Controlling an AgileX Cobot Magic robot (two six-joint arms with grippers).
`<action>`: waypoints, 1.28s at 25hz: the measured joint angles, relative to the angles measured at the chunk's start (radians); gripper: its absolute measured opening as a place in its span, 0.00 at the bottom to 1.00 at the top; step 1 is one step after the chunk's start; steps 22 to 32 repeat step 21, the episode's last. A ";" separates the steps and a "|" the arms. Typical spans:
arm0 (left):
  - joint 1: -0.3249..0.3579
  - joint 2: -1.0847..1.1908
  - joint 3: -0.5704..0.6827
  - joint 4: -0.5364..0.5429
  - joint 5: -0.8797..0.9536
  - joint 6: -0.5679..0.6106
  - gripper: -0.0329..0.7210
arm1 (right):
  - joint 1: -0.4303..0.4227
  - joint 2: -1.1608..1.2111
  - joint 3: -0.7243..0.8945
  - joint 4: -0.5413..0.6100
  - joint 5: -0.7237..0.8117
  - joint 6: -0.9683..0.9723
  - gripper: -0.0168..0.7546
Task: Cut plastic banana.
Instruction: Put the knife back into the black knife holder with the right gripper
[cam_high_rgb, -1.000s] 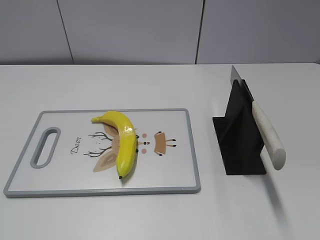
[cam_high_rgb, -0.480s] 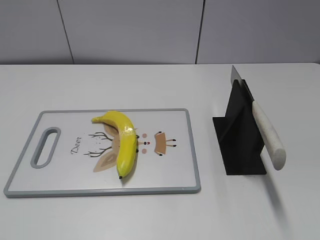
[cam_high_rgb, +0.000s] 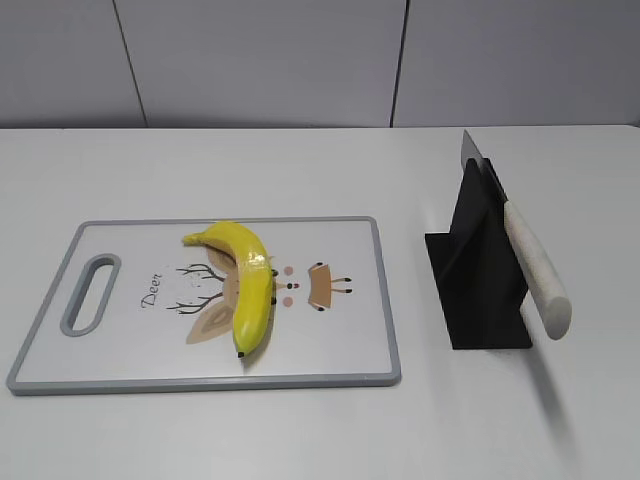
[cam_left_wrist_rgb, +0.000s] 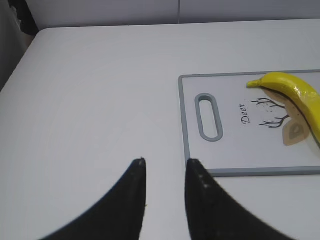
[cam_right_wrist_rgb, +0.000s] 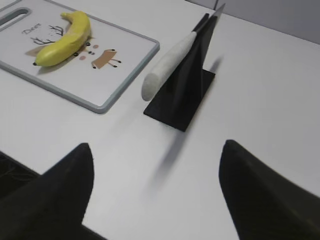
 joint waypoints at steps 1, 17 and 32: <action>0.000 0.000 0.000 0.000 0.000 0.000 0.38 | -0.028 0.000 0.000 0.000 0.000 0.000 0.79; 0.000 0.000 0.000 0.000 0.000 0.000 0.36 | -0.218 0.000 0.000 0.001 0.000 0.000 0.79; 0.000 0.000 0.000 0.000 0.000 0.000 0.36 | -0.218 0.000 0.000 0.001 0.000 0.000 0.79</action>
